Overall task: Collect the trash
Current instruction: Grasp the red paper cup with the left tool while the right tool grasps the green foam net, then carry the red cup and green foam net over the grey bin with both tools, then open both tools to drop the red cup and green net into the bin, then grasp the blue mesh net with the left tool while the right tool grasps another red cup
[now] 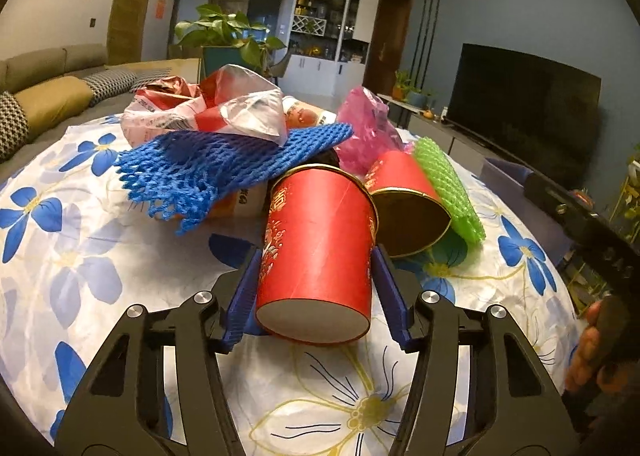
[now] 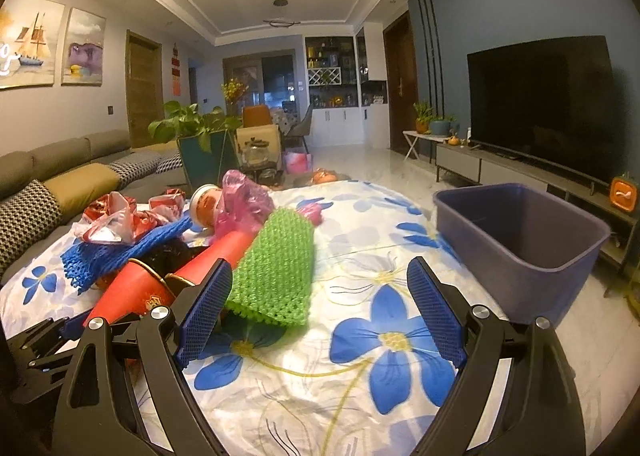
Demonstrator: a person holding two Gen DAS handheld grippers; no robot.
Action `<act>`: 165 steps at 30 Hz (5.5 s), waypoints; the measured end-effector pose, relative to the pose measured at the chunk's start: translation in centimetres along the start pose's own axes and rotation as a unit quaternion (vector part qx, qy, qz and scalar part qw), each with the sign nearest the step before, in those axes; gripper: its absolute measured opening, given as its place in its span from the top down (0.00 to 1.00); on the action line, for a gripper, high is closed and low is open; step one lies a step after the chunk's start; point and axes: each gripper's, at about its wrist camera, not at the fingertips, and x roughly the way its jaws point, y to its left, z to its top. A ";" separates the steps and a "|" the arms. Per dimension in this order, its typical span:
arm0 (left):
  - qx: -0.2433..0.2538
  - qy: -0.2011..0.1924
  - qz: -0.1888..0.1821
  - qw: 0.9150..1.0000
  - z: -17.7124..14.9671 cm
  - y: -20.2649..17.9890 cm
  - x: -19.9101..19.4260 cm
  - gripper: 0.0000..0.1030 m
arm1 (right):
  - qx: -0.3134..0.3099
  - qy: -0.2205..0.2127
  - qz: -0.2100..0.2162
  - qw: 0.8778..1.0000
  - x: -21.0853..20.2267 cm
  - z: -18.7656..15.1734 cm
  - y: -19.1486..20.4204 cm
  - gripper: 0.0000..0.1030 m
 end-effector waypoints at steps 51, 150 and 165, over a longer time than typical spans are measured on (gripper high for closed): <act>0.025 -0.119 -0.031 0.992 4.3 -3.2 -6.8 0.47 | 0.014 0.002 0.040 0.999 -3.2 4.1 -3.7 0.88; 0.053 -0.104 -0.073 0.990 8.1 -16.0 3.1 0.12 | 0.073 -0.065 -0.124 0.987 -5.3 5.6 -15.3 0.26; 0.018 -0.121 0.095 0.988 3.3 -1.8 -3.8 0.12 | 0.029 -0.035 -0.016 0.999 -4.7 2.9 -4.8 0.26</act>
